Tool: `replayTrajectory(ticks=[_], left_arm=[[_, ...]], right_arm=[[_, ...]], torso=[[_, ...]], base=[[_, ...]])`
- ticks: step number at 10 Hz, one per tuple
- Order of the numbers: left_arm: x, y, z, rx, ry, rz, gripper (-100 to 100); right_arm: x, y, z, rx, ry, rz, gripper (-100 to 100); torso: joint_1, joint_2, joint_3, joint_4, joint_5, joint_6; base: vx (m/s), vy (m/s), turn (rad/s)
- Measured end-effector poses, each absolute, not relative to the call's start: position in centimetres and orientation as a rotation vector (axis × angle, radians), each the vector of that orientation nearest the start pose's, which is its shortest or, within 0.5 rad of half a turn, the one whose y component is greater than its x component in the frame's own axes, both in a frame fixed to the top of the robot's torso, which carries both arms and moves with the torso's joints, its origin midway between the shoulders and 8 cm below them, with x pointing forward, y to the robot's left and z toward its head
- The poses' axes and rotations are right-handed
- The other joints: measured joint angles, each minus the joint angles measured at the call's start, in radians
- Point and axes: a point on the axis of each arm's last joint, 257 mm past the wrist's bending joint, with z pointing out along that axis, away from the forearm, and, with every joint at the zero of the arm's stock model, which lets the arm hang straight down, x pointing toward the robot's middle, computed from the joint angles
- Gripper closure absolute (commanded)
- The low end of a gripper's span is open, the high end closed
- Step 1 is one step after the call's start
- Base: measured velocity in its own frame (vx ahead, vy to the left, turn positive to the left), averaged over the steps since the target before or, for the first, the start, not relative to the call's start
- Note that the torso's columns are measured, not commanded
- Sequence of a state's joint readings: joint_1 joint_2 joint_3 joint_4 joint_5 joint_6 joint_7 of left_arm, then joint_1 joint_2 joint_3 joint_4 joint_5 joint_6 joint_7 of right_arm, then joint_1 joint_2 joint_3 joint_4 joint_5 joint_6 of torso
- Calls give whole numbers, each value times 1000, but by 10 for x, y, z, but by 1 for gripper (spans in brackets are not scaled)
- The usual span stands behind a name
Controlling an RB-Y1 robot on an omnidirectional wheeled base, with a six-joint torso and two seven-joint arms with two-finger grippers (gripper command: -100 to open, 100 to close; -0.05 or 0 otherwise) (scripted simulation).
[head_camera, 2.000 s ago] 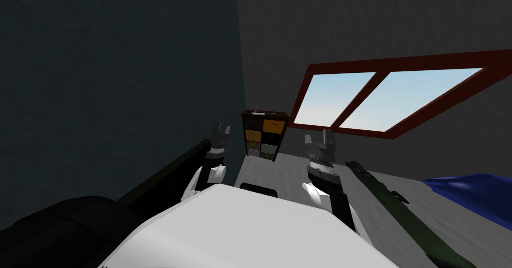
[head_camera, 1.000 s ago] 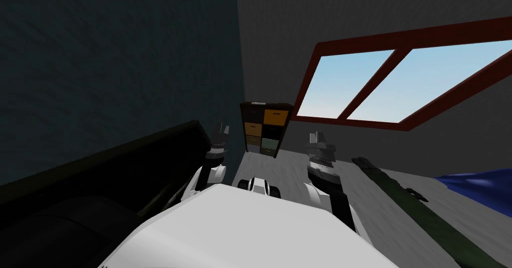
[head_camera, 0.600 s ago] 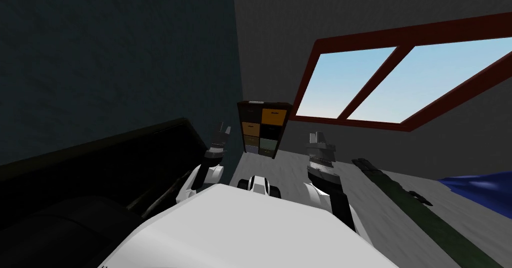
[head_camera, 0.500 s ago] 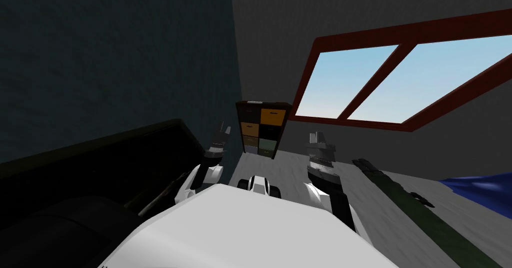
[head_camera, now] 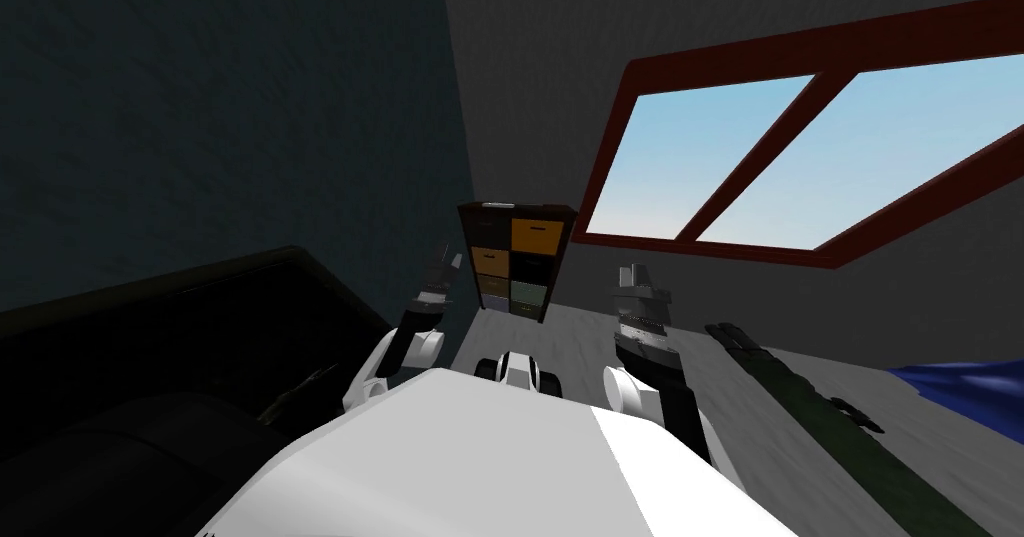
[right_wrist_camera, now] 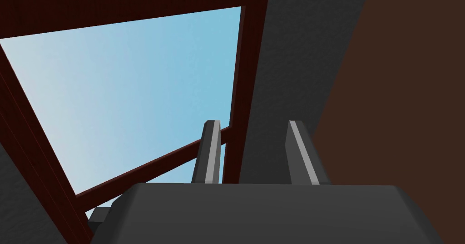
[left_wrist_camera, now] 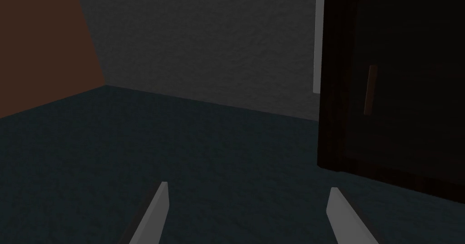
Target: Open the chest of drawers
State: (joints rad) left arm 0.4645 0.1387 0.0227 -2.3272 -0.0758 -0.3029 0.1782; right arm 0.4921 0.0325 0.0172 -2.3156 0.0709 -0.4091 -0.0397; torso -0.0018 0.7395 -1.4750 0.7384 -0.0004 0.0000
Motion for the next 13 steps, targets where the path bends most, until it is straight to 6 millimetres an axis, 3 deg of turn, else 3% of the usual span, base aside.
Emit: replayTrajectory(ticks=[13], left_arm=[[384,282,5,-883,840,-1337,-100]], right_arm=[[354,-270,25,696,646,1300,0]], torso=[[0,-1,-1,0,0,0]], base=[[99,-120,4]])
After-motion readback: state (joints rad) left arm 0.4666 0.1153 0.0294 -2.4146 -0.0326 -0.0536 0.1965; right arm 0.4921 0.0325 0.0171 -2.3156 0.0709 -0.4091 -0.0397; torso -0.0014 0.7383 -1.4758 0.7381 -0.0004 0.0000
